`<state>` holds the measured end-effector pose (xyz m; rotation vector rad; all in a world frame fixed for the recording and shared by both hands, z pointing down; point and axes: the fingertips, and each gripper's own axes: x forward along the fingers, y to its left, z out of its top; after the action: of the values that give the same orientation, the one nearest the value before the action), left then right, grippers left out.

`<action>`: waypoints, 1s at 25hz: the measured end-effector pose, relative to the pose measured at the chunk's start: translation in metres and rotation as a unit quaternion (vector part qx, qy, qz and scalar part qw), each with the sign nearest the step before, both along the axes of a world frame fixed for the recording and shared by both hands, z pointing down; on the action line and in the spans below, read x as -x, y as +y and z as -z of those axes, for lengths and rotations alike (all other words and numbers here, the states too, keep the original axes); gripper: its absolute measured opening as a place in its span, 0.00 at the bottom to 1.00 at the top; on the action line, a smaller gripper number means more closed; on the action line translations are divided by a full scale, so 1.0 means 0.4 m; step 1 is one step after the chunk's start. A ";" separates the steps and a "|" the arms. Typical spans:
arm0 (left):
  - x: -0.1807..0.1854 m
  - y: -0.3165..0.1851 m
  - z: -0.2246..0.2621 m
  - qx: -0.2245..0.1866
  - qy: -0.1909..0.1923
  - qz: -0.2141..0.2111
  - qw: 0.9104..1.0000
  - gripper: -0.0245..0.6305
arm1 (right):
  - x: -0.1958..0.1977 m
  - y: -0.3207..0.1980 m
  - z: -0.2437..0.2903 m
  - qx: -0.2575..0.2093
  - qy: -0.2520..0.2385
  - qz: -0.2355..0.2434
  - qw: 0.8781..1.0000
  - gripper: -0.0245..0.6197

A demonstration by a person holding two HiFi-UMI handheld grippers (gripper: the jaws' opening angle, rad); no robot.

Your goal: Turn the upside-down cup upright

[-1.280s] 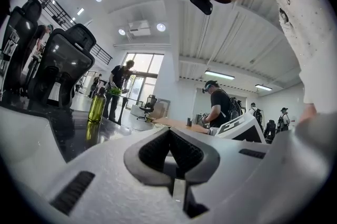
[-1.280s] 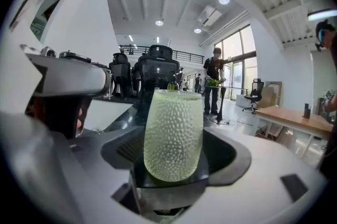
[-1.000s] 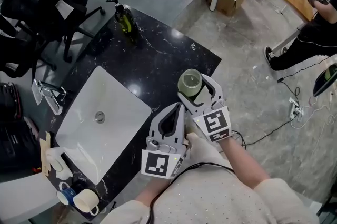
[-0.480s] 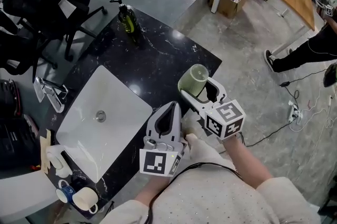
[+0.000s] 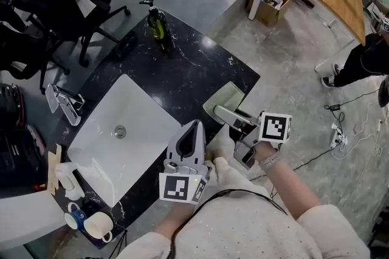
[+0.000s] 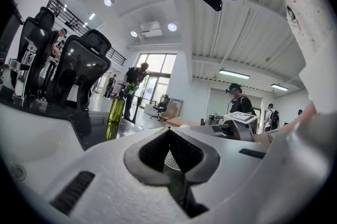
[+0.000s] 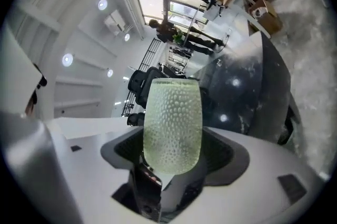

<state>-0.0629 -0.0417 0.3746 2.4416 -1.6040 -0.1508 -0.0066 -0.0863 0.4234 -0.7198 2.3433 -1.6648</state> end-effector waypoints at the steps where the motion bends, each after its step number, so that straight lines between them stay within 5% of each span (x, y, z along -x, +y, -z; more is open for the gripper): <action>1: 0.002 0.001 -0.002 0.002 -0.001 0.001 1.000 0.04 | 0.004 0.007 -0.001 0.016 -0.015 0.002 1.000 0.55; 5: 0.004 0.006 -0.016 0.008 -0.009 0.001 1.000 0.04 | 0.021 0.032 -0.003 0.101 -0.107 -0.001 0.989 0.55; 8: 0.012 0.013 -0.031 0.013 -0.016 0.007 1.000 0.04 | 0.034 0.040 0.006 0.165 -0.204 -0.006 0.965 0.55; 15: 0.019 0.017 -0.029 0.014 -0.026 0.013 0.999 0.04 | 0.032 0.043 0.018 0.262 -0.393 -0.030 0.881 0.55; 25: 0.038 0.017 -0.024 0.017 -0.053 0.023 0.998 0.04 | 0.039 0.037 0.033 0.330 -0.578 -0.026 0.746 0.55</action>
<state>-0.0783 -0.0348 0.3841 2.4258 -1.6913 0.0006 -0.0221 -0.0714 0.4103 0.2289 0.8513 -2.0097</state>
